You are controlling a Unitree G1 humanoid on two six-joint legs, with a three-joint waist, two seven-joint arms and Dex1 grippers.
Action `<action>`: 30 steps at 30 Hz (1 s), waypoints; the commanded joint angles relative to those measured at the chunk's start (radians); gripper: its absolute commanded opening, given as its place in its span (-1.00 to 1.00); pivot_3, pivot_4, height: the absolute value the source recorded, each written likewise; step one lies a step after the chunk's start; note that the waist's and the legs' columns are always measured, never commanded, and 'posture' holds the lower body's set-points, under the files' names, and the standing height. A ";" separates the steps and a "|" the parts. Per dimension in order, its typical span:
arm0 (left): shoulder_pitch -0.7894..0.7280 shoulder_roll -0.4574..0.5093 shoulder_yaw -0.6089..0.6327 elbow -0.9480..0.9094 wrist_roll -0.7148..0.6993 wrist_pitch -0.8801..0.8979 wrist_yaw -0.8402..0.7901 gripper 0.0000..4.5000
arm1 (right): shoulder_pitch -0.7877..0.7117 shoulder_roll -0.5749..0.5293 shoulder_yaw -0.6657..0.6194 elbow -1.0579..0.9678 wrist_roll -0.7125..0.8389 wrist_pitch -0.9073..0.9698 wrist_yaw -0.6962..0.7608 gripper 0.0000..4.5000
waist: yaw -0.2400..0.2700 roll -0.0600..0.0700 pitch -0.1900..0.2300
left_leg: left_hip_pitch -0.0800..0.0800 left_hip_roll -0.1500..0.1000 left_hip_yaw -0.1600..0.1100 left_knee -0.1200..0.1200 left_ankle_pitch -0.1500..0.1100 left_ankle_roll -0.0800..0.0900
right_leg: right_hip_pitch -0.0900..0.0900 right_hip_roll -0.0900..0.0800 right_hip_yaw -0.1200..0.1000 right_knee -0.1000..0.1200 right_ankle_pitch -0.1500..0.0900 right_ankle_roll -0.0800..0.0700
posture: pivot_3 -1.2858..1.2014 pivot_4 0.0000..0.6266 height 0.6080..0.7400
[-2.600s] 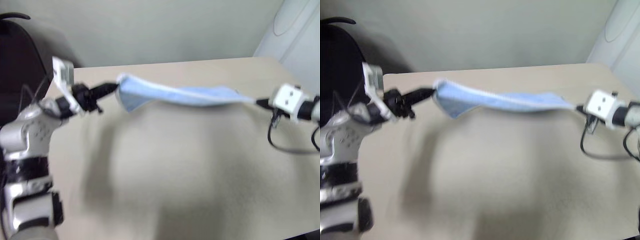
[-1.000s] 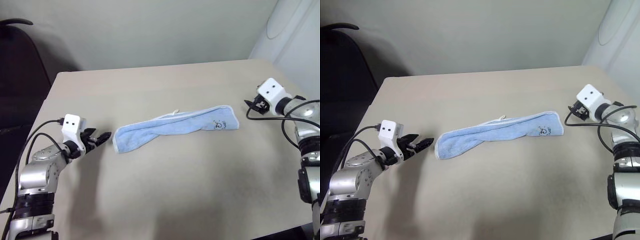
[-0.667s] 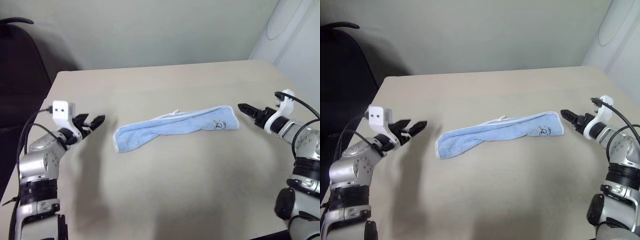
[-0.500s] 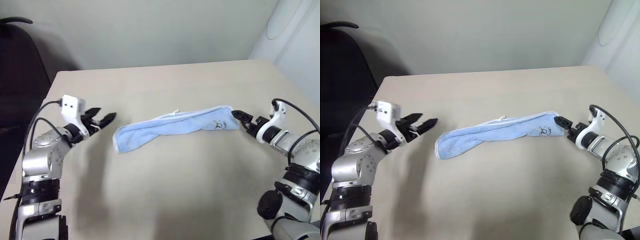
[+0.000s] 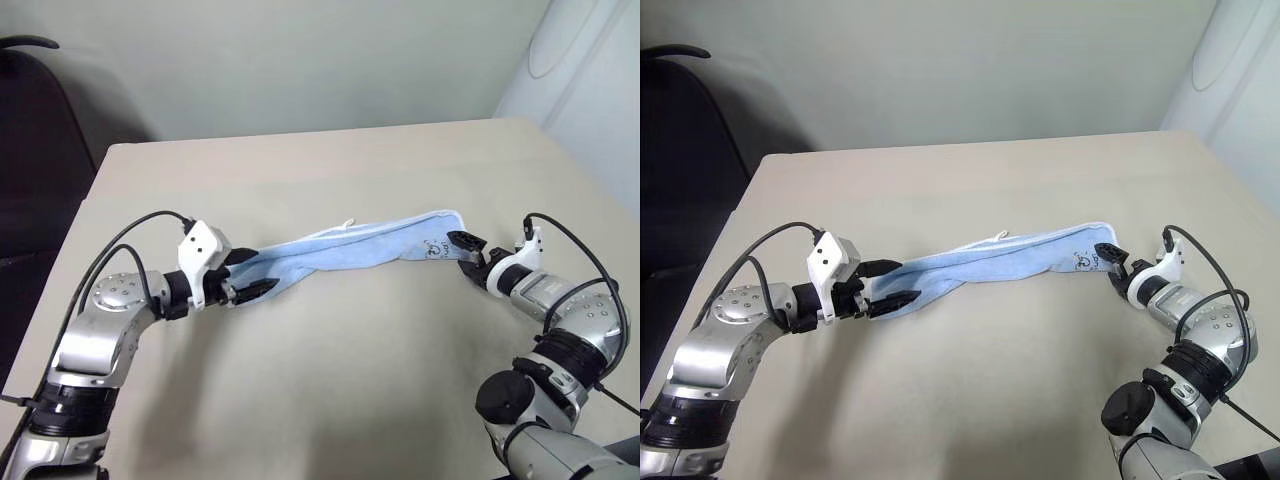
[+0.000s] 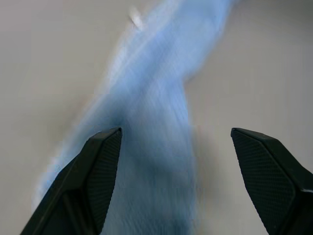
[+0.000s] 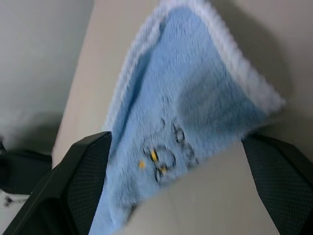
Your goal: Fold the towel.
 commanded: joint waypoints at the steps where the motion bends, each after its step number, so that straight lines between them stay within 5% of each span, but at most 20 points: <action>1: 0.018 0.045 -0.039 0.044 0.077 -0.091 -0.055 0.73 | -0.036 -0.023 0.015 0.142 -0.011 -0.153 -0.032 0.99 | 0.000 -0.002 -0.001 | 0.000 0.000 0.000 0.000 0.000 0.000 | 0.000 0.000 0.000 0.000 -0.001 -0.003 | 0.03 -0.52 0.92; 5: 0.023 0.078 -0.103 0.176 0.191 -0.206 -0.076 0.73 | -0.066 -0.049 0.046 0.264 -0.001 -0.253 -0.032 0.74 | 0.000 -0.004 -0.003 | 0.000 0.000 -0.001 0.001 0.000 0.000 | 0.000 0.000 0.000 0.000 0.000 -0.004 | 0.03 -0.52 0.92; 16: 0.051 0.083 -0.111 0.234 0.213 -0.297 -0.090 0.73 | -0.037 -0.079 0.037 0.272 0.094 -0.343 -0.094 -0.97 | -0.003 0.008 -0.022 | 0.005 0.000 -0.001 -0.006 -0.003 0.002 | 0.002 0.000 0.000 0.000 -0.003 -0.008 | 0.03 -0.52 0.92; 22: 0.087 0.074 -0.077 0.178 0.158 -0.264 -0.097 0.73 | -0.002 -0.096 0.042 0.192 0.175 -0.335 -0.139 -1.00 | -0.003 0.007 -0.024 | 0.006 0.000 -0.001 -0.013 -0.003 0.001 | 0.001 -0.001 0.000 0.000 -0.006 -0.009 | 0.03 -0.52 0.92; 30: 0.177 0.065 0.102 -0.093 -0.213 0.069 -0.155 0.73 | 0.055 -0.177 0.305 0.040 0.132 -0.305 -0.008 -1.00 | -0.005 0.007 -0.023 | 0.001 0.002 0.000 -0.017 -0.005 0.000 | -0.006 0.000 -0.002 0.000 -0.004 -0.002 | 0.03 -0.52 0.92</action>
